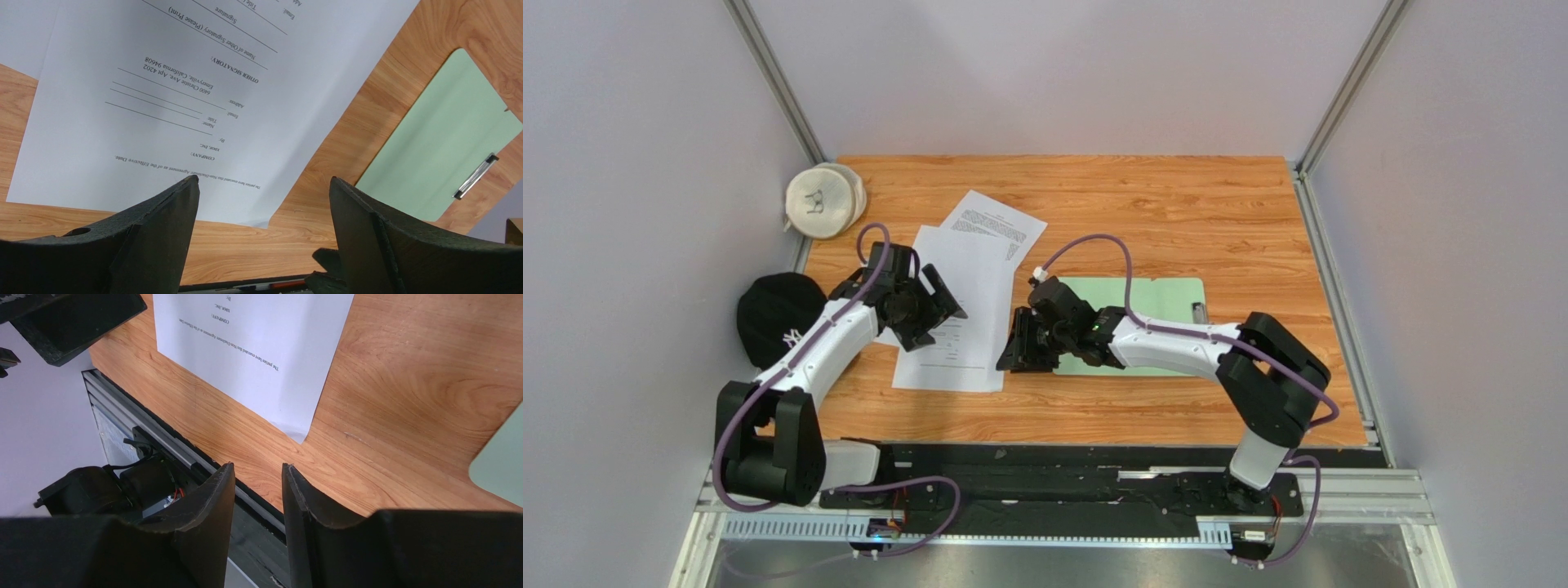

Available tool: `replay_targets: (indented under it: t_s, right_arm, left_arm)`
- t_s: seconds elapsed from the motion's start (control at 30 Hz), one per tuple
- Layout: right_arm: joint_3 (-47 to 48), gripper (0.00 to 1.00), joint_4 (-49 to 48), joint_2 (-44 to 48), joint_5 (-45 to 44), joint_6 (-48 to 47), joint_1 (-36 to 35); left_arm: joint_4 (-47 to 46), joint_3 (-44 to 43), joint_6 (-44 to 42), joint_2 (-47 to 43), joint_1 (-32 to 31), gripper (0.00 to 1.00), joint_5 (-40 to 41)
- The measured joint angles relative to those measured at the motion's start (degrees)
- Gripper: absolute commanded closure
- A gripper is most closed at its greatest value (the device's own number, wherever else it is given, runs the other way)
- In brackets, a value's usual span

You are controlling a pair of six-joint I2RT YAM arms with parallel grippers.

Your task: Put the files into the folder

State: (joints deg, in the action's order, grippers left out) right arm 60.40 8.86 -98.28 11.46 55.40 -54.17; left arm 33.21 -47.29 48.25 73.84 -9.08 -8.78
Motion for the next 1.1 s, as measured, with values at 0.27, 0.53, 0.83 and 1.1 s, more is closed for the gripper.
replay_targets:
  t_s: [0.27,0.53,0.83,1.1]
  right_arm:
    - [10.4,0.46,4.7,-9.2,-4.6,-4.5,-0.7]
    - [12.5,0.38,8.9,-11.3,-7.6,-7.1,-2.7]
    - [13.8,0.37,10.2,-14.6,-8.1,-7.8,-5.3]
    - [13.9,0.37,8.2,-15.1,-7.2,-7.2,-5.2]
  left_arm:
    - [-0.8,1.3,1.2,5.1,0.7,0.14,-0.9]
    - [-2.5,4.6,5.1,6.7,0.7,0.17,-2.6]
    - [-4.7,8.8,10.4,5.4,0.9,0.18,-3.1]
    - [-5.7,9.5,11.7,5.0,1.0,0.18,-3.8]
